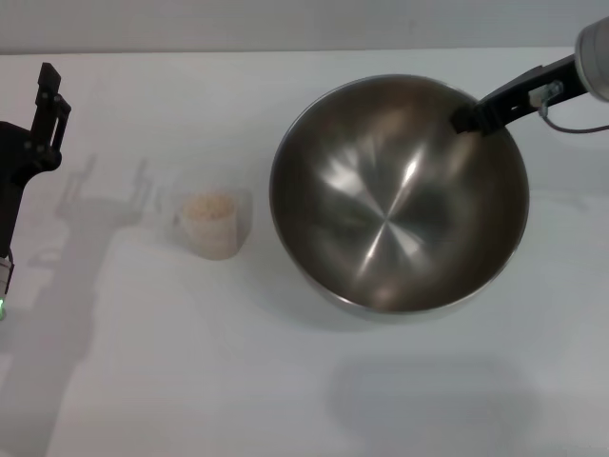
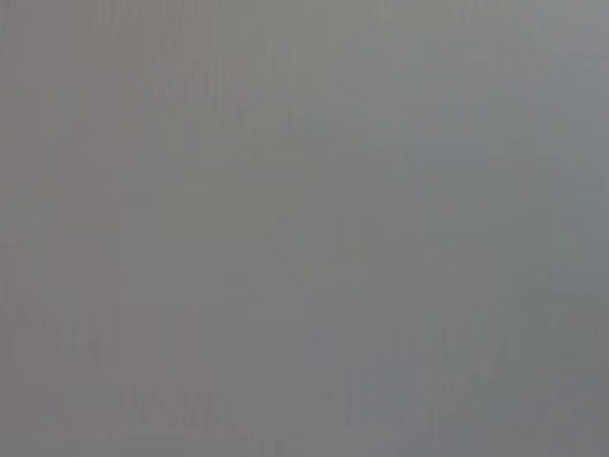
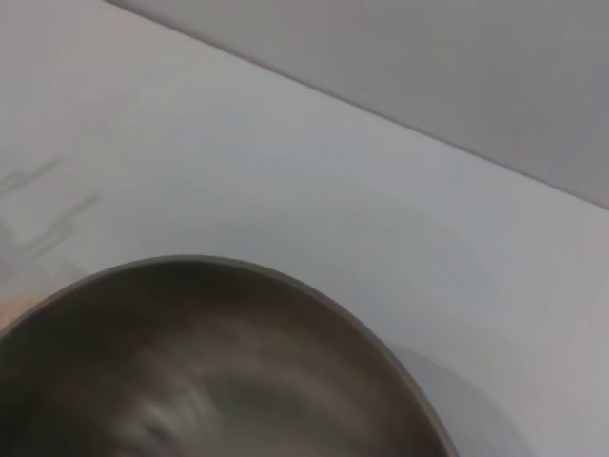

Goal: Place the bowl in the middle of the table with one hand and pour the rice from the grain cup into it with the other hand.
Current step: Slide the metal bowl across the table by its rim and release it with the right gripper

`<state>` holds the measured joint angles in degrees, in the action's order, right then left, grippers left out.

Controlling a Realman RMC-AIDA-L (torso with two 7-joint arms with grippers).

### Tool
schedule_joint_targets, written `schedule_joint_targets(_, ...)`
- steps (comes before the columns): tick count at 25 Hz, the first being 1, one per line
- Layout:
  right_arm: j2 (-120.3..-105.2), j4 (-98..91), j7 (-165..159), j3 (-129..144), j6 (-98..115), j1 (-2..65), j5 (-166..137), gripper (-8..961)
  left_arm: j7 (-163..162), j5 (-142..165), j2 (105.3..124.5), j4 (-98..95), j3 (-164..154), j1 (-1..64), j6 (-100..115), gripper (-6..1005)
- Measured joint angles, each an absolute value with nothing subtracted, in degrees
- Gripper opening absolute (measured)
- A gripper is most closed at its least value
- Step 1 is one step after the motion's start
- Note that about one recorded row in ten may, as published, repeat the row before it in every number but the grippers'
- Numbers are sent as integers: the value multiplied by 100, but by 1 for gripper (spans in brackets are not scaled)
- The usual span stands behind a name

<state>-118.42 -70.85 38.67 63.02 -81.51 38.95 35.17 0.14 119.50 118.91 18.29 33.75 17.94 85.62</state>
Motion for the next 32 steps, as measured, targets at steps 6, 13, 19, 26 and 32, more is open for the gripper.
schedule_joint_targets(6,-11871,-6769,4095,6266,-8028,3910,3684,24,12,11952,11892,1815,3375,1809,8561,659)
schedule_joint_targets(13,-11869,-6462,4112,6324,-7754,3945,3661,24,12,11944,11891,1813,3375,1809,8560,660)
schedule_joint_targets(19,-11855,-6254,4113,6327,-7629,4030,3644,28,38,11945,11891,1808,3375,1803,8560,660)
schedule_joint_targets(26,-11838,-5774,4114,6328,-7365,4222,3486,48,13,11970,11892,1794,3375,1801,8558,661)
schedule_joint_targets(32,-11843,-5844,4117,6334,-7366,4253,3465,139,7,11969,11891,1818,3375,1788,8559,661)
